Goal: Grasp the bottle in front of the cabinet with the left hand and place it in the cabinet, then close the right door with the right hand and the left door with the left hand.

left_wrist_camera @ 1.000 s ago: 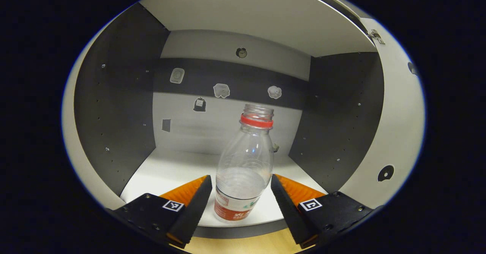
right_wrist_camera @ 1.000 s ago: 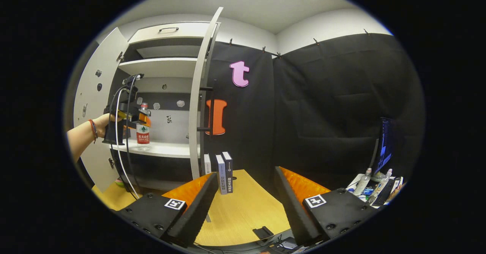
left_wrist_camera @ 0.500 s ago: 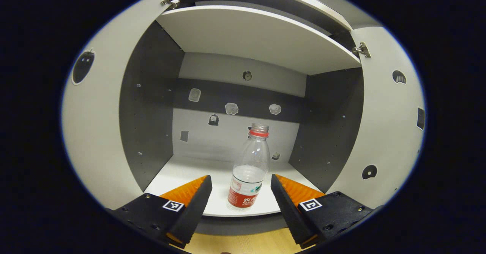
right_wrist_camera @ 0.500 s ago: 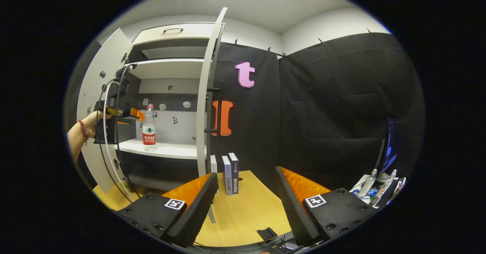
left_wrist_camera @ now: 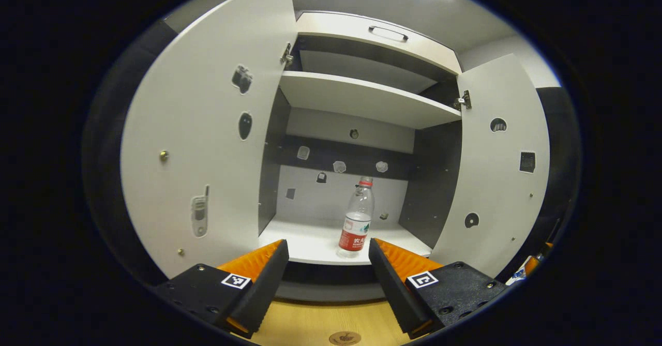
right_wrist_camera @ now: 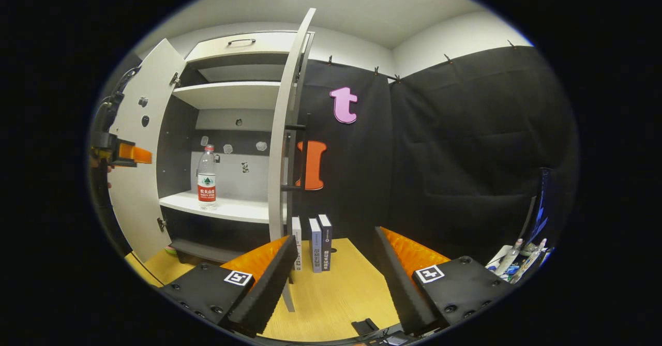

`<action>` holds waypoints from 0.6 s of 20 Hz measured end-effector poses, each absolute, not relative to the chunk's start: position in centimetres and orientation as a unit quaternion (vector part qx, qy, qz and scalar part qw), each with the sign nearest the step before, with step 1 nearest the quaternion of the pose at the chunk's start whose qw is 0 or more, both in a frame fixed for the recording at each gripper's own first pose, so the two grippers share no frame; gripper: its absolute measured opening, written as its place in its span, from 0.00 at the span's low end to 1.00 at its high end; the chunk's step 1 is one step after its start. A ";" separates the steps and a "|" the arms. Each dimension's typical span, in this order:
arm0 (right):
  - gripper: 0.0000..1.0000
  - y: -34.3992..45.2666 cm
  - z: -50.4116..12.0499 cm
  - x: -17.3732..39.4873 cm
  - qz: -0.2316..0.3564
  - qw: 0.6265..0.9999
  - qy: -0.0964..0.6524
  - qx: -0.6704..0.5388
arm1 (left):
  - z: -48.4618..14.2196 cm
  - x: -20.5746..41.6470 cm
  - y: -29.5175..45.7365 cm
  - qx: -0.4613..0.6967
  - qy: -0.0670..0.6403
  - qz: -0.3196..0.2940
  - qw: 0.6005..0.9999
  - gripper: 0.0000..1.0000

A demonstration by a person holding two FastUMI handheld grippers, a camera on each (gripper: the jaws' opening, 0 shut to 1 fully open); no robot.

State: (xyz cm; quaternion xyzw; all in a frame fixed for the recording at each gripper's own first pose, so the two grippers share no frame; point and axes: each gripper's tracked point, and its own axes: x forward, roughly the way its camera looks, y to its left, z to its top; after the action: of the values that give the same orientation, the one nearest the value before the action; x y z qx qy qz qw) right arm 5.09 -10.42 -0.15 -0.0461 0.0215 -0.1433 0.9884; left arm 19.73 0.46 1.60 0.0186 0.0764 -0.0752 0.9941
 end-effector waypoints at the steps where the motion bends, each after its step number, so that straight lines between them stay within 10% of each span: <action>1: 0.94 -10.4 0.0 5.6 -0.137 0.989 0.021 -0.048 | 1.7 18.5 1.7 0.023 0.075 -0.061 0.995 0.95; 12: 0.94 -12.1 -0.4 11.3 -0.108 0.993 0.023 -0.037 | 5.5 9.1 12.8 0.027 0.002 0.039 0.999 0.95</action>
State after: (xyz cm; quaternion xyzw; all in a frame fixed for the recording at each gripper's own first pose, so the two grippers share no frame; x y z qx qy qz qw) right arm 11.28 -12.12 -0.36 -0.0369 0.0233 -0.1081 0.9932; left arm 9.10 12.79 5.48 0.0273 0.0021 0.0393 0.9988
